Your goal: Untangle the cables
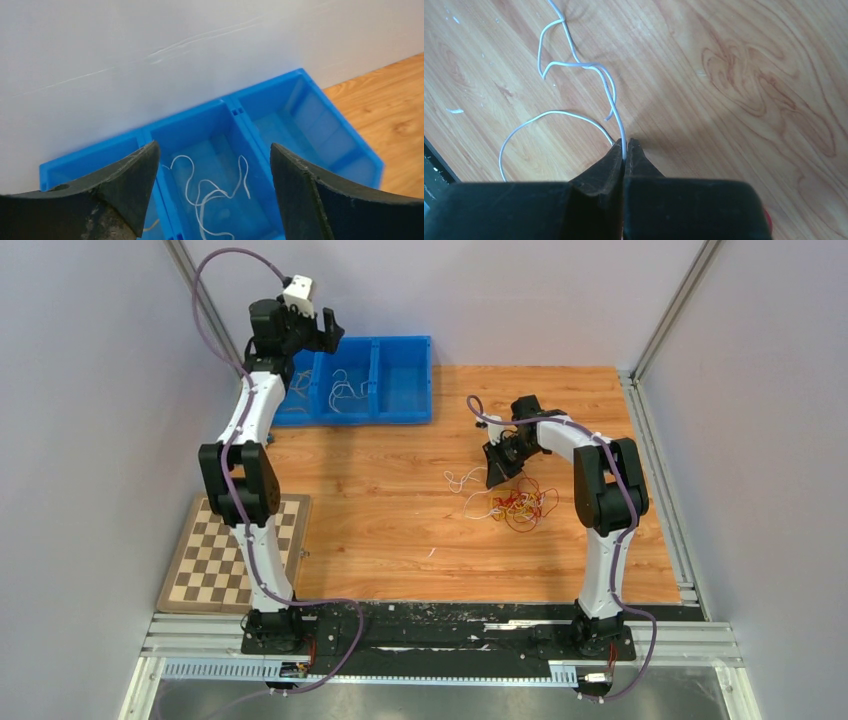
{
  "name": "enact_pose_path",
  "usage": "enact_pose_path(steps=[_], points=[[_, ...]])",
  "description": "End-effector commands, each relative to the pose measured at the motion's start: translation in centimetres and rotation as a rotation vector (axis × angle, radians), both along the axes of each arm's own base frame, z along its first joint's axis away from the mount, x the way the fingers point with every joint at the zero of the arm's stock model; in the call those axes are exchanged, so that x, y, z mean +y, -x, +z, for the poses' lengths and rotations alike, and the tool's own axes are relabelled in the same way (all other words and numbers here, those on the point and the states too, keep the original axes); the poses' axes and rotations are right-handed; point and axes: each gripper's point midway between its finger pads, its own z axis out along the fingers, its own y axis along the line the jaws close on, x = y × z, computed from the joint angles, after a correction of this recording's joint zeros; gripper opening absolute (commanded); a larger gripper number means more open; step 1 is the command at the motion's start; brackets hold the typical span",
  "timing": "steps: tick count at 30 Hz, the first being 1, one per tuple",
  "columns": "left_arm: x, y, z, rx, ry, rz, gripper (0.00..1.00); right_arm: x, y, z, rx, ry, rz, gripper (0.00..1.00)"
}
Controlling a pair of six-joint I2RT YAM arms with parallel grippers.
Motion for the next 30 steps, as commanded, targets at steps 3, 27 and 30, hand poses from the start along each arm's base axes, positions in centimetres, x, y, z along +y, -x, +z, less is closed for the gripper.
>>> enact_pose_path(steps=[3, 27, 30], points=[[-2.3, 8.4, 8.2, 0.018, 0.028, -0.159, 0.99, 1.7, -1.0, 7.1, -0.159, -0.147, 0.091, 0.00], [-15.1, 28.5, -5.1, 0.402, 0.095, -0.615, 0.93, -2.4, 5.3, 12.2, -0.219, -0.070, 0.112, 0.70], [-17.2, 29.4, -7.3, 0.461, 0.041, -0.671, 0.93, -4.0, 6.3, 9.1, -0.144, 0.017, 0.090, 0.70]])
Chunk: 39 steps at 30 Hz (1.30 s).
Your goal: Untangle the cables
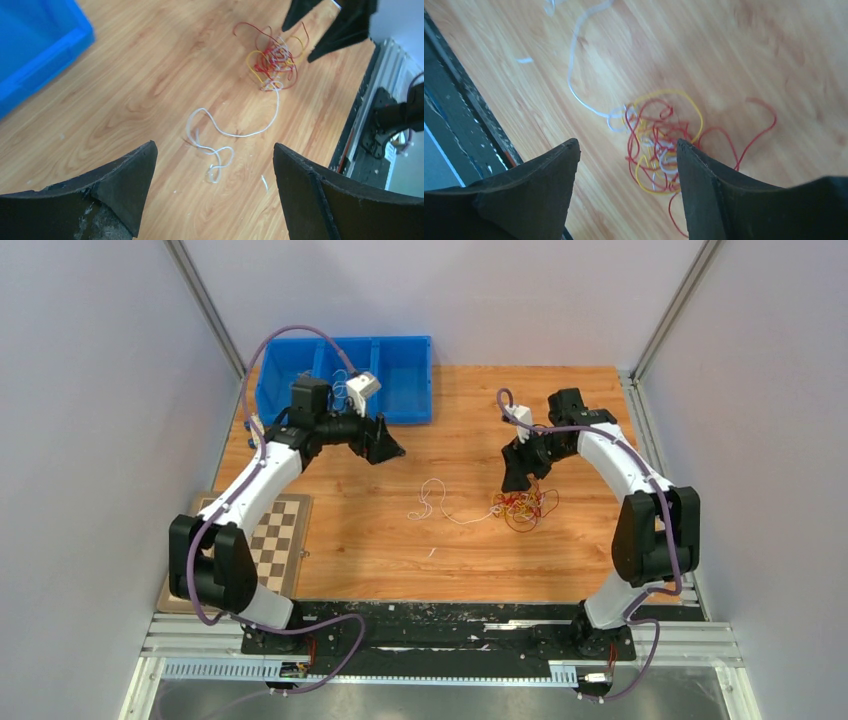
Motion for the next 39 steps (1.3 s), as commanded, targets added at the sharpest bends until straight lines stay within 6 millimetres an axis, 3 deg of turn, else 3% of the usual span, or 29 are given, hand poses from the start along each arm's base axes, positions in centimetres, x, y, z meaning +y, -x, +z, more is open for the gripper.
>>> enact_pose_path(steps=[1, 7, 10, 14, 18, 23, 25, 27, 29, 30, 33, 34, 35, 37, 38, 39], points=[[-3.7, 1.7, -2.0, -0.012, -0.075, -0.139, 0.93, -2.4, 1.6, -3.7, 0.075, 0.150, -0.012, 0.70], [-10.4, 4.2, -5.5, 0.037, -0.109, -0.339, 0.89, -4.0, 2.1, -8.2, 0.189, 0.252, -0.070, 0.64], [-14.0, 6.4, -6.8, 0.027, -0.101, -0.445, 0.86, -4.5, 2.3, -9.8, 0.214, 0.271, -0.088, 0.53], [-17.2, 8.1, -9.7, 0.037, -0.101, -0.517, 0.82, -4.2, 2.1, -10.3, 0.244, 0.243, -0.109, 0.36], [-19.2, 8.6, -12.5, 0.053, -0.132, -0.526, 0.80, -3.8, 2.1, -10.4, 0.269, 0.221, -0.118, 0.29], [-20.3, 7.5, -15.5, 0.058, -0.190, -0.472, 0.76, -3.6, 2.5, -10.3, 0.278, 0.207, -0.120, 0.25], [-20.4, 6.8, -16.4, 0.066, -0.210, -0.448, 0.72, -3.6, 2.7, -10.3, 0.283, 0.202, -0.121, 0.24], [-20.5, 6.6, -16.9, 0.070, -0.219, -0.441, 0.60, -3.6, 3.0, -10.3, 0.288, 0.203, -0.121, 0.22], [-20.4, 6.7, -16.8, 0.078, -0.224, -0.441, 0.29, -3.9, 3.1, -10.5, 0.289, 0.215, -0.127, 0.20], [-20.3, 6.6, -16.1, 0.068, -0.222, -0.436, 0.08, -4.1, 3.2, -10.7, 0.291, 0.226, -0.130, 0.19], [-18.6, 7.3, -14.3, 0.065, -0.207, -0.427, 0.00, -5.5, 2.8, -11.3, 0.280, 0.273, -0.153, 0.13], [-18.2, 7.5, -11.9, 0.032, -0.171, -0.428, 0.00, -6.3, 2.6, -11.6, 0.275, 0.295, -0.168, 0.11], [-16.7, 7.4, -11.6, 0.056, -0.161, -0.401, 0.00, -7.0, 2.4, -11.9, 0.272, 0.315, -0.184, 0.08], [-14.0, 7.2, -7.1, 0.022, -0.092, -0.354, 0.00, -8.9, 2.1, -12.7, 0.269, 0.360, -0.219, 0.00], [-13.0, 7.3, -6.2, 0.028, -0.073, -0.348, 0.00, -9.7, 2.0, -13.0, 0.268, 0.378, -0.234, 0.00], [-10.7, 6.6, -5.0, 0.025, -0.066, -0.298, 0.00, -10.5, 2.0, -13.3, 0.266, 0.398, -0.244, 0.00]])
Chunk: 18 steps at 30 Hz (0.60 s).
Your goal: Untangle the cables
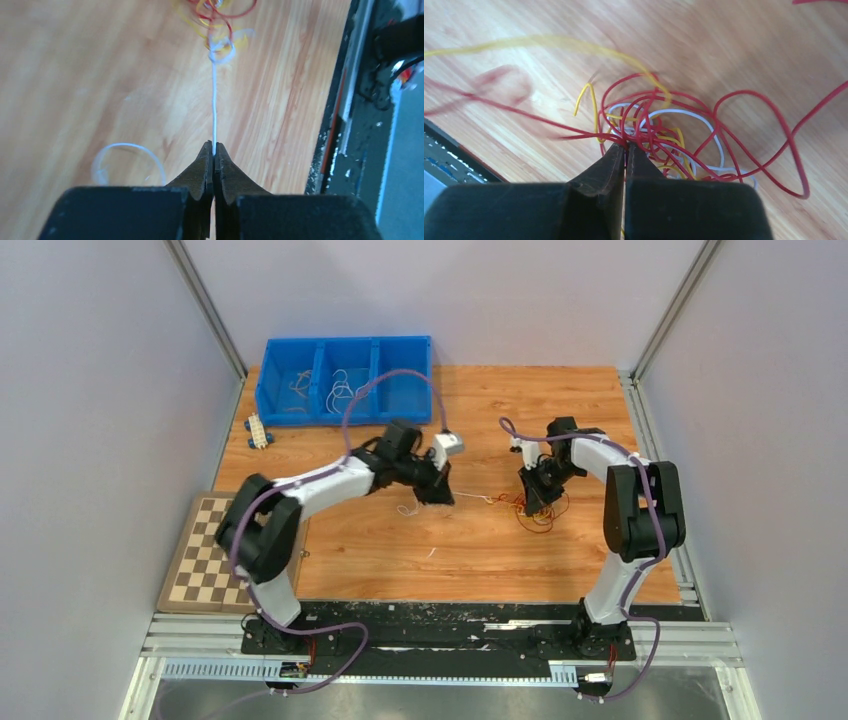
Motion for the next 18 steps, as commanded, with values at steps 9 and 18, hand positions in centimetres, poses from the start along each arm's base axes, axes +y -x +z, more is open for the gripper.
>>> enact_pose_path(steps=[9, 18], points=[[17.9, -5.1, 13.2, -0.156, 0.120, 0.339, 0.00, -8.4, -0.3, -2.9, -0.045, 0.238, -0.048, 0.00], [23.1, -4.7, 14.3, -0.227, 0.078, 0.364, 0.00, -6.8, -0.4, -0.9, -0.059, 0.117, -0.033, 0.00]])
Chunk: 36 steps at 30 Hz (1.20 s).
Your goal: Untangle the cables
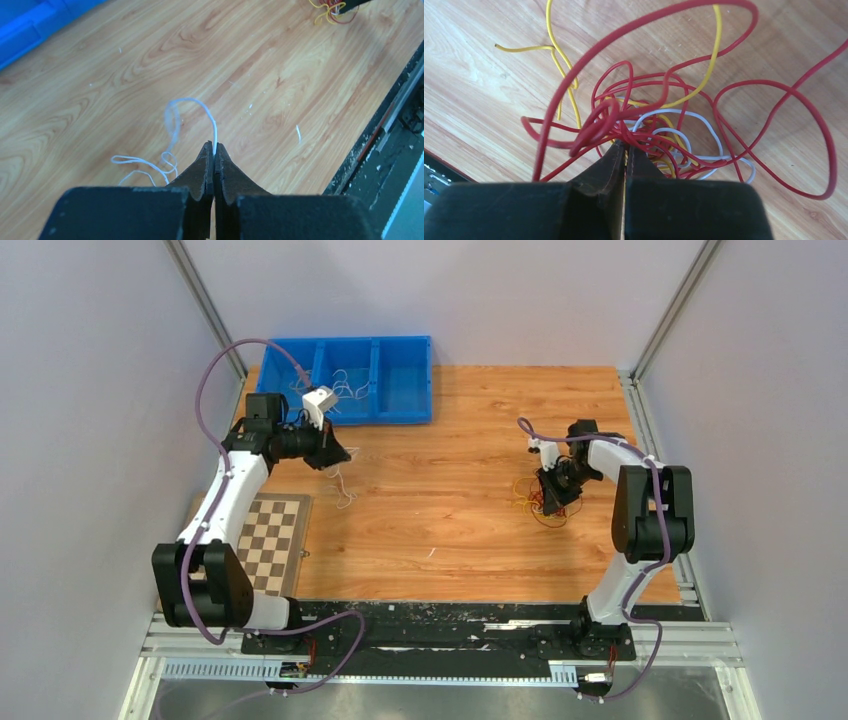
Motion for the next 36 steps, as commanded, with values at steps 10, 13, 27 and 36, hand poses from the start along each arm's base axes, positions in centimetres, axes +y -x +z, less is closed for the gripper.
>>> enact_pose_path(steps=[10, 13, 27, 36], points=[[1.1, 0.6, 1.4, -0.057, -0.085, -0.015, 0.00, 3.3, -1.0, 3.1, -0.046, -0.098, 0.081, 0.00], [3.0, 0.1, -3.3, 0.039, -0.221, -0.005, 0.00, 3.2, -0.9, 2.9, -0.036, -0.095, 0.080, 0.00], [5.7, -1.4, -14.8, 0.213, -0.517, 0.032, 0.76, 3.3, -0.8, 2.3, 0.004, -0.096, 0.073, 0.00], [5.4, -1.2, -17.8, 0.172, -0.643, -0.035, 0.77, 3.4, -0.7, 2.1, 0.017, -0.101, 0.069, 0.00]])
